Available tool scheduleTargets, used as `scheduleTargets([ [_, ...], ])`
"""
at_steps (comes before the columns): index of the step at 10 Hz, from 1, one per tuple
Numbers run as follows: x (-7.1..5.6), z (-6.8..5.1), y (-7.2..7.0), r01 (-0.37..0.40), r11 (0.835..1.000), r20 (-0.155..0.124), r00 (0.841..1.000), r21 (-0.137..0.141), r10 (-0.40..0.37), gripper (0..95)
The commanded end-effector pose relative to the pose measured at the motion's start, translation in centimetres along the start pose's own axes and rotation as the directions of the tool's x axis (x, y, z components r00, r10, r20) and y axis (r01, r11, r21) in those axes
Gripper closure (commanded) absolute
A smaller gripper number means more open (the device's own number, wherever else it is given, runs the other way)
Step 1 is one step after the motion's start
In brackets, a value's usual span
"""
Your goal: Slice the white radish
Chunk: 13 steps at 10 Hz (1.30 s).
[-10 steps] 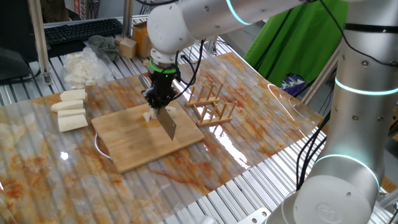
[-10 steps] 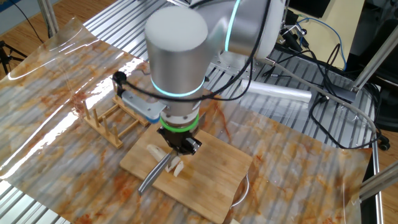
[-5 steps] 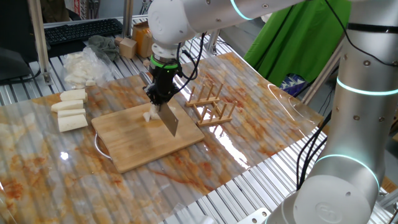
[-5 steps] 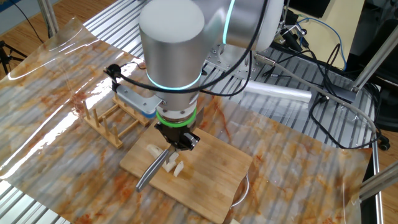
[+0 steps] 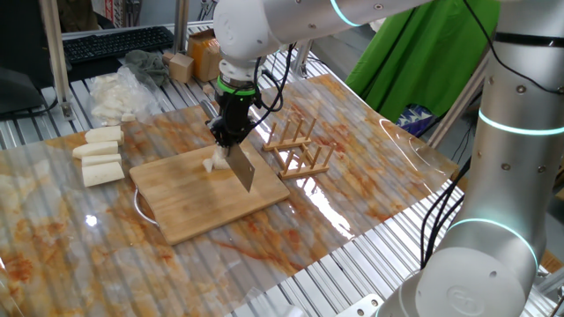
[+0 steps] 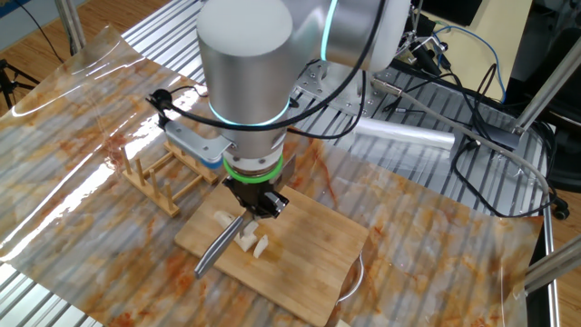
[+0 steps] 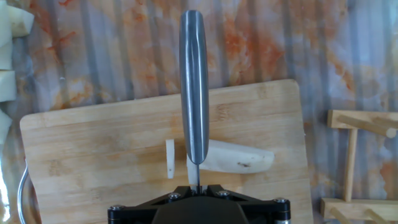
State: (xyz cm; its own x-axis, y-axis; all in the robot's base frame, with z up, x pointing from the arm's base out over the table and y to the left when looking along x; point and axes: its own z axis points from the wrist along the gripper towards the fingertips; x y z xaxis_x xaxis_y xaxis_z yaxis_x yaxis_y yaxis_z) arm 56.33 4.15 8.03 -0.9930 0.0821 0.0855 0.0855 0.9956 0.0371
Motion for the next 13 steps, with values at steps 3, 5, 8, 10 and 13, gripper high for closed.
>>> scheduleTargets([
  [3, -0.1, 0.3, 0.1, -0.008, 1.0, 0.003, 1.0, -0.002, 0.008, 95.0],
  [5, -0.7, 2.1, 0.4, -0.008, 1.0, 0.006, 1.0, -0.021, 0.008, 95.0],
  [8, -1.0, 3.3, 0.6, -0.009, 1.0, 0.014, 1.0, -0.019, 0.009, 95.0],
  [10, -1.0, 3.5, 0.7, -0.012, 0.999, 0.02, 1.0, -0.029, 0.013, 95.0],
  [13, -0.5, 2.8, 0.5, -0.017, 1.0, 0.009, 1.0, -0.024, 0.017, 95.0],
])
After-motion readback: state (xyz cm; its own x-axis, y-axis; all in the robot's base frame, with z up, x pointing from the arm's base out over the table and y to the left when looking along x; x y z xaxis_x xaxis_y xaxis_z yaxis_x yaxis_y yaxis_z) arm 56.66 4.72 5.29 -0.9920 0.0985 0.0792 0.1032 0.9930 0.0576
